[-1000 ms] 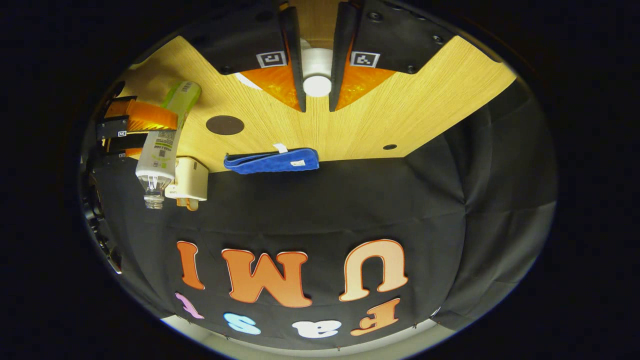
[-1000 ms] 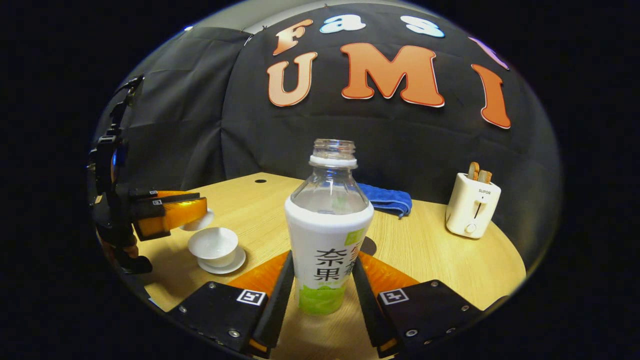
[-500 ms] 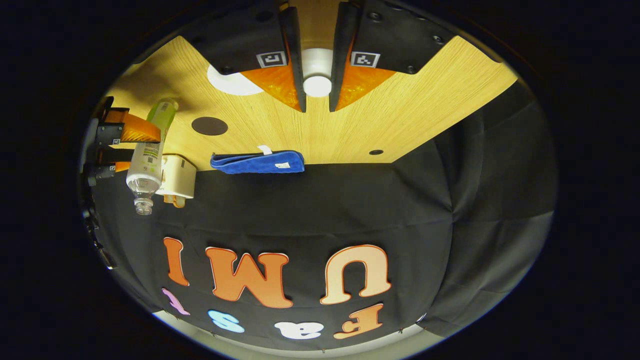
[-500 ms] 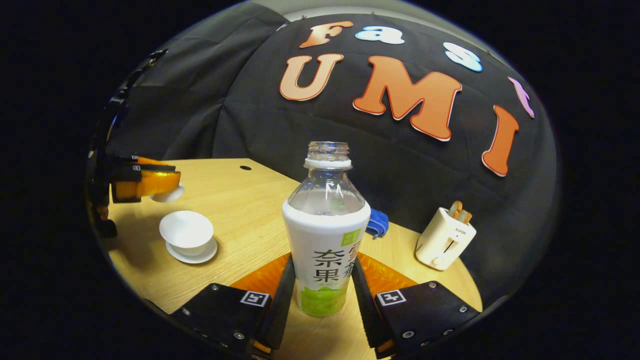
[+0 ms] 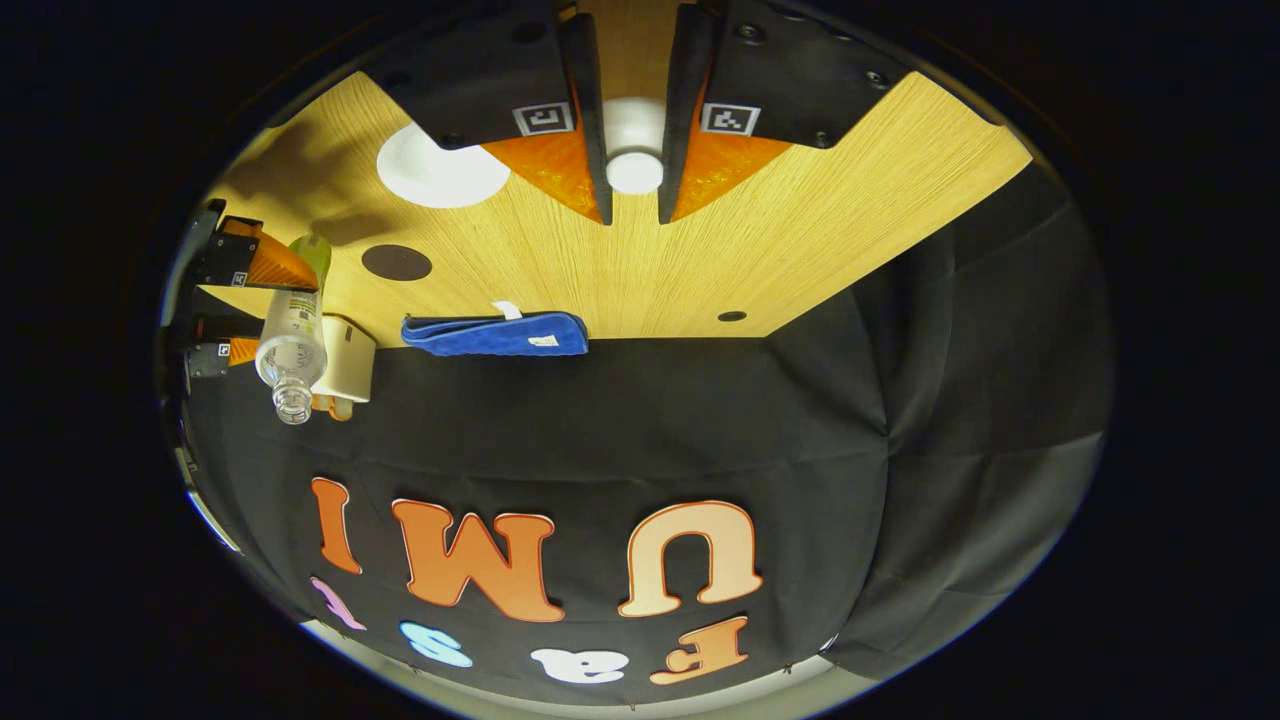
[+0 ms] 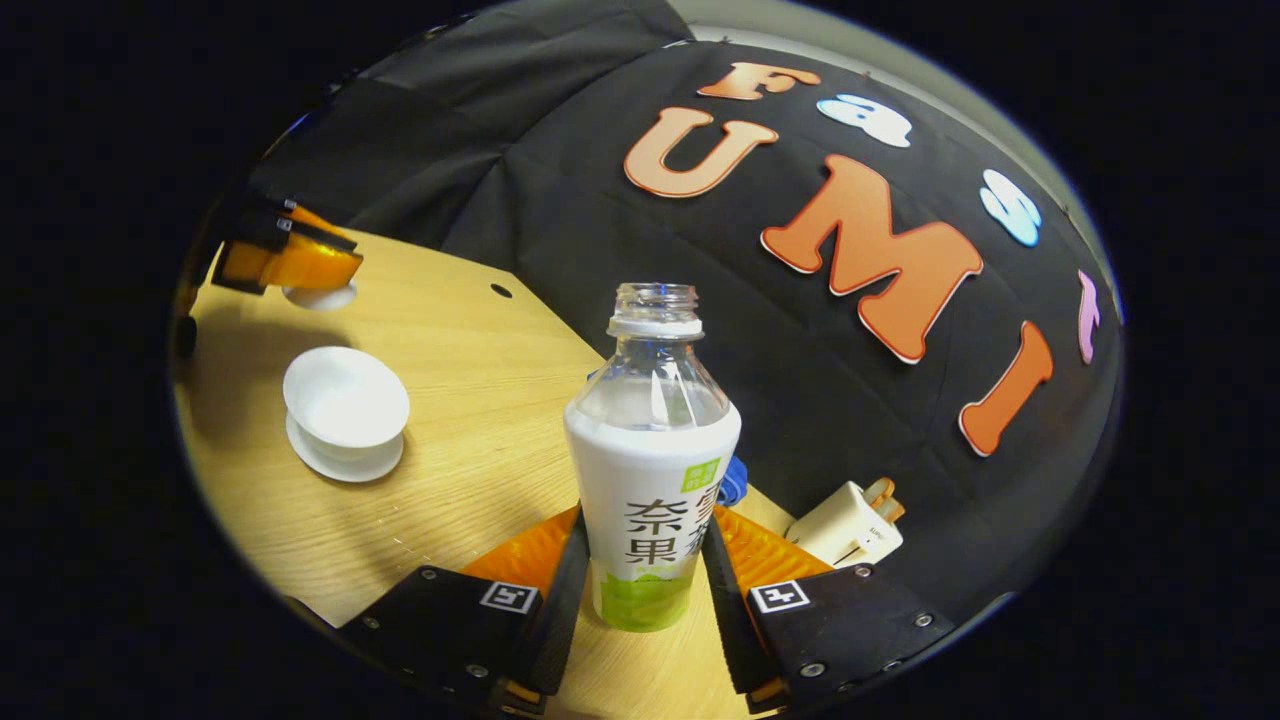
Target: Open the teacup lid with one hand, grasp the water bottle and pour water into the teacup with the other hand; after pouring, place the water bottle on the coaster and then close the teacup lid.
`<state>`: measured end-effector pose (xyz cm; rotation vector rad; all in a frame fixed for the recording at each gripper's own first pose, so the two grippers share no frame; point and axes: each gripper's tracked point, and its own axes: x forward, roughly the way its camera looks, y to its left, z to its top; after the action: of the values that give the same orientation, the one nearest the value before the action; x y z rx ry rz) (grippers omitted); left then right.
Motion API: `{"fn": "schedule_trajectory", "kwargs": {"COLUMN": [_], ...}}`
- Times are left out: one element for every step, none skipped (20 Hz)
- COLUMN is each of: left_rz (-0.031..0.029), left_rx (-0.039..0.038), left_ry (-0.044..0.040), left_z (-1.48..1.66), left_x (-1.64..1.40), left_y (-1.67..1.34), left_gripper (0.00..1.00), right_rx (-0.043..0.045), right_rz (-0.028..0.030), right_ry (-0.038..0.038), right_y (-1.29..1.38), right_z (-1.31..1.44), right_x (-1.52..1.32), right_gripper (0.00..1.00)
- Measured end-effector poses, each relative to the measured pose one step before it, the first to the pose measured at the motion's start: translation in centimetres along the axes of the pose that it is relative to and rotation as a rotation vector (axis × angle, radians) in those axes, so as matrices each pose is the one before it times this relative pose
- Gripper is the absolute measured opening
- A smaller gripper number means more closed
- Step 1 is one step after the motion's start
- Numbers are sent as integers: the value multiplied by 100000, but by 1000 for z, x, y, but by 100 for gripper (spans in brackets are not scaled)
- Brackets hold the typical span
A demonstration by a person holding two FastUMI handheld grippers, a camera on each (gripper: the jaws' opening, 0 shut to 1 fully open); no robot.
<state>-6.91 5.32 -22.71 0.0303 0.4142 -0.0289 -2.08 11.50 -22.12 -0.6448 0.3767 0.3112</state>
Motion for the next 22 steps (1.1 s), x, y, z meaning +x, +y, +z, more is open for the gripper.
{"fn": "schedule_trajectory", "kwargs": {"left_rz": [-244,81,88,182,61,-189,-124,-80,101,286,235,154,206,339,262,392,569,619,526,283,74,-30], "left_rx": [-340,-266,93,189,27,-150,-311,-235,-210,-40,-10,-21,-156,-164,-403,-338,-60,200,392,148,91,-26], "left_ry": [122,155,291,159,124,161,-4,17,17,153,163,310,397,509,-110,-3,-103,-314,-255,-262,-160,-110], "left_z": [-221,-56,-161,-146,-44,-112,43,-116,-46,-180,-117,-204,-179,-185,-72,-46,-65,91,-39,38,80,2], "left_x": [-43,-31,47,48,120,30,-17,102,2,43,-120,15,61,21,-28,-144,49,-21,-71,-102,-177,-150], "left_y": [72,176,186,218,123,110,67,67,169,204,293,101,153,176,73,229,281,254,173,176,19,-18], "left_gripper": [32,33,32,31,32,33,33,33,33,32,33,32,32,31,32,31,32,32,32,32,32,33], "right_rx": [-1463,-1638,-2198,-3267,-4429,-5217,-4793,-3518,-2631,-2122,-2267,-2859,-3694,-4500,-4544,-4103,-3388,-3519,-3774,-3904,-3555,-3342], "right_rz": [373,135,-354,-1032,-1446,-1757,-1478,-1126,-17,339,-288,-1095,-1706,-2083,-2502,-2059,-2137,-1529,-1331,-1363,-1236,-1222], "right_ry": [-131,-177,-239,-371,-534,-609,-438,-481,-1,-94,-544,-1016,-1096,-1137,-1030,-972,-1156,-1101,-1330,-1377,-1358,-1478], "right_y": [-20,153,385,137,13,-166,-60,99,167,358,112,-67,-236,-214,-460,-319,-163,-159,29,-164,-153,-89], "right_z": [69,157,211,172,92,120,109,114,-132,39,108,320,393,335,137,322,112,227,328,447,189,383], "right_x": [281,319,421,139,133,115,99,120,171,77,12,-36,252,142,22,39,35,-34,127,-134,-89,-221], "right_gripper": [63,63,63,63,63,63,63,63,63,63,63,63,63,63,63,63,62,63,63,63,62,62]}}
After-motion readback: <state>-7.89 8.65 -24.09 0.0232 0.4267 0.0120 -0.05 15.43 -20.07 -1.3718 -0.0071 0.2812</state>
